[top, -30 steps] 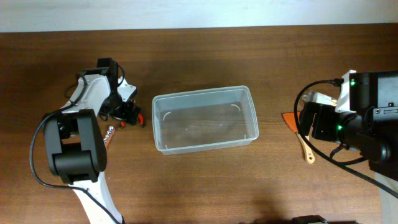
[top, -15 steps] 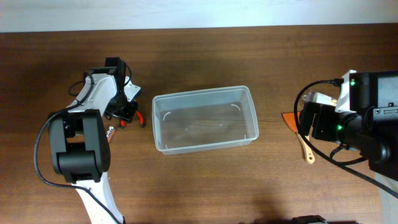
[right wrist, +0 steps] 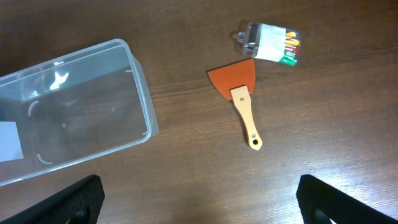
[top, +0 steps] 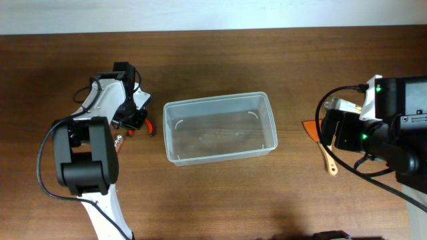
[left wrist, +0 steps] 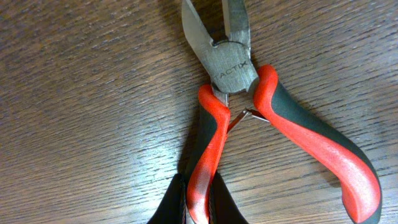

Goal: Pack container
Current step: 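Carry the red pliers into the container and open the left gripper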

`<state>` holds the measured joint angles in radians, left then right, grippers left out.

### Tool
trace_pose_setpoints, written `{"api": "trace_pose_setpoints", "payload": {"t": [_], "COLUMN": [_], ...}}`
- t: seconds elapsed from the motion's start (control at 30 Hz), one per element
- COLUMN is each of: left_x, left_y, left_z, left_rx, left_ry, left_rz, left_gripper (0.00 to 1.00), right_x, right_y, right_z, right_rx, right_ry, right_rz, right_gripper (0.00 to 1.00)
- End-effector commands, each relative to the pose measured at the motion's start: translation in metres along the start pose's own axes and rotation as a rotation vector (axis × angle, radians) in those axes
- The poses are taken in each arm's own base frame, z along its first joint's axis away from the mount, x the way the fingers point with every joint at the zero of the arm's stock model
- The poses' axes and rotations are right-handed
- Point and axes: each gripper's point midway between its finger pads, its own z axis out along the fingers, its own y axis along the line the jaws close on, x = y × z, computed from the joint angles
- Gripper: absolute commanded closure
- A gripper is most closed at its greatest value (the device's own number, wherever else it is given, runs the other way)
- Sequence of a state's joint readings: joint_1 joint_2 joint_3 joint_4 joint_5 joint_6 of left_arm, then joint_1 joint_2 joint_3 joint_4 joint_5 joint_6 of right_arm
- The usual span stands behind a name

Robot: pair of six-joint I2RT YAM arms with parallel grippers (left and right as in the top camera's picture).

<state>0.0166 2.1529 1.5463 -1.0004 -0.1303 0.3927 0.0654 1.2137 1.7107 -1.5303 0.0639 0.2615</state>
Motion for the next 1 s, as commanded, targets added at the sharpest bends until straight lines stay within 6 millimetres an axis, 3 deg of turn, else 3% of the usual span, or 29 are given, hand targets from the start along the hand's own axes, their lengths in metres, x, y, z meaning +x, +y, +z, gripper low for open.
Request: {"api": "trace_pose_setpoints", "payload": {"t": [0.0,0.2,0.4,0.53,0.63,0.77,0.9,0.97], "left_x": [0.005,-0.016,-0.025,-0.029,-0.027,-0.033,-0.038,-0.040], "left_y": [0.000,0.012,0.027,0.007,-0.020,-0.083,-0.160,-0.186], "left_z": [0.011,-0.038,-0.128,-0.190,-0.226,-0.255,-0.250,-0.238], "left_rx": [0.004,-0.022,-0.086,-0.051,-0.067,-0.067,-0.029,-0.030], "left_ry": [0.038,-0.083,-0.264,-0.432,-0.512,-0.586,-0.582,-0.552], "left_rz": [-0.002,-0.048,-0.081,-0.049,0.025,0.258,0.586,0.725], "left_gripper": [0.98,0.98,0.98,0.98,0.98,0.98,0.98,0.98], "right_x": [-0.002,-0.004,-0.005,-0.005,-0.006,-0.006,-0.006,-0.007], "right_y": [-0.002,-0.008,-0.013,-0.014,-0.016,-0.016,-0.016,-0.016], "right_z": [-0.002,-0.002,-0.003,-0.003,-0.003,-0.003,-0.003,-0.003], "right_rx": [0.016,0.052,0.076,0.084,0.096,0.098,0.098,0.097], "right_ry": [-0.013,-0.023,-0.029,-0.031,-0.034,-0.035,-0.036,-0.041], "right_rz": [-0.006,-0.025,-0.024,-0.024,-0.024,-0.024,-0.024,-0.023], "right_gripper": [0.01,0.01,0.01,0.01,0.01,0.01,0.01,0.01]}}
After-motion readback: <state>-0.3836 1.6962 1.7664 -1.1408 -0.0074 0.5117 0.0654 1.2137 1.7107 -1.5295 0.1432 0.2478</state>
